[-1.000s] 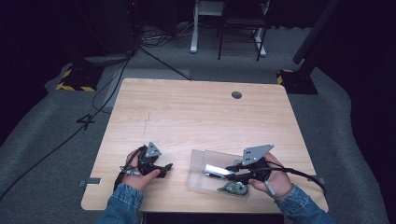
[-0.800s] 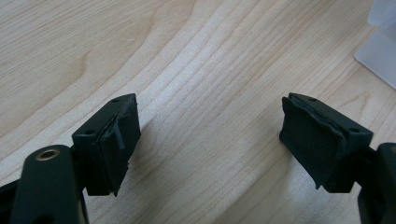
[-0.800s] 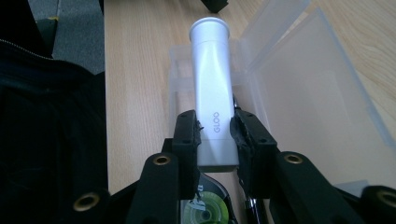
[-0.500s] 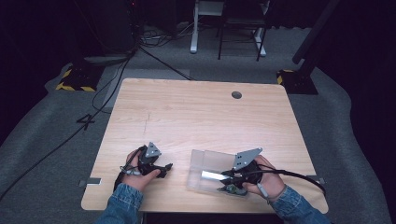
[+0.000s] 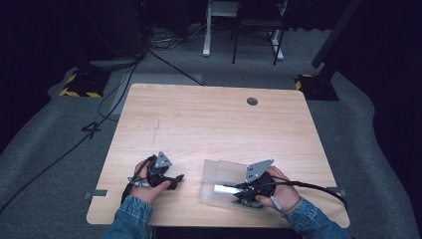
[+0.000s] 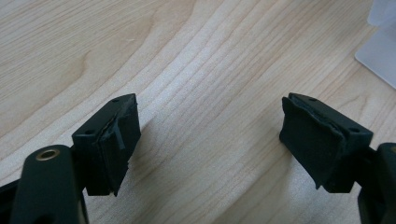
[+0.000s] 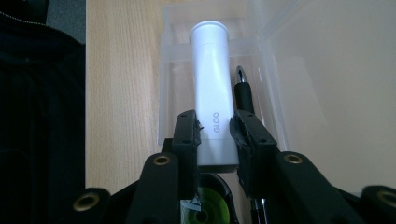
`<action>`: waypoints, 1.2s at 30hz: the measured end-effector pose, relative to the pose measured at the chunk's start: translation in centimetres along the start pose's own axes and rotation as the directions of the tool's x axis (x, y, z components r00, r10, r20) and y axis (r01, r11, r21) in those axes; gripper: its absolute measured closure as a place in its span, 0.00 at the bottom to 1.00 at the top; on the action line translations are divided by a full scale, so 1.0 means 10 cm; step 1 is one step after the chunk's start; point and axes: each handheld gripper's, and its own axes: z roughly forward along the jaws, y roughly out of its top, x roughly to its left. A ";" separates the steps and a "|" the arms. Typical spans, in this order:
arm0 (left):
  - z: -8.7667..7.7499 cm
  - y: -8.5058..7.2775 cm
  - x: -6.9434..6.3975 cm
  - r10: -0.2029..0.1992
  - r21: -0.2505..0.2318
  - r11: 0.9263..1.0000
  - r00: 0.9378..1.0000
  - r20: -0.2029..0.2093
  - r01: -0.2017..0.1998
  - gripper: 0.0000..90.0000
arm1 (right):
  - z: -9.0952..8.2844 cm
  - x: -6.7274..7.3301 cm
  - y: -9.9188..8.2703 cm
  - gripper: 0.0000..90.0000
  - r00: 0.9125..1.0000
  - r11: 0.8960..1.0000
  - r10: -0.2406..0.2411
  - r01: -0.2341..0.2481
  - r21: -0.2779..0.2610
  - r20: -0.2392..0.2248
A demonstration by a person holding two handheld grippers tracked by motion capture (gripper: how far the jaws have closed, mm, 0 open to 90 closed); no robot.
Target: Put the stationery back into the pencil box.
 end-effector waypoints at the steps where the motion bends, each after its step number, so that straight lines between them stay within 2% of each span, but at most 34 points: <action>1: 0.00 0.00 0.00 0.001 0.000 1.000 1.000 0.001 -0.001 0.22 | 0.01 0.00 0.00 0.79 1.000 1.000 0.005 -0.005 0.003 -0.003; 15: 0.00 0.00 0.00 0.003 0.000 1.000 1.000 0.000 -0.003 0.22 | 0.07 -0.01 -0.02 0.79 1.000 1.000 0.025 -0.025 0.010 -0.001; 36: 0.00 0.00 0.00 0.001 0.000 1.000 1.000 -0.002 -0.001 0.22 | 0.15 -0.01 -0.06 0.79 0.999 1.000 0.024 -0.024 0.010 0.042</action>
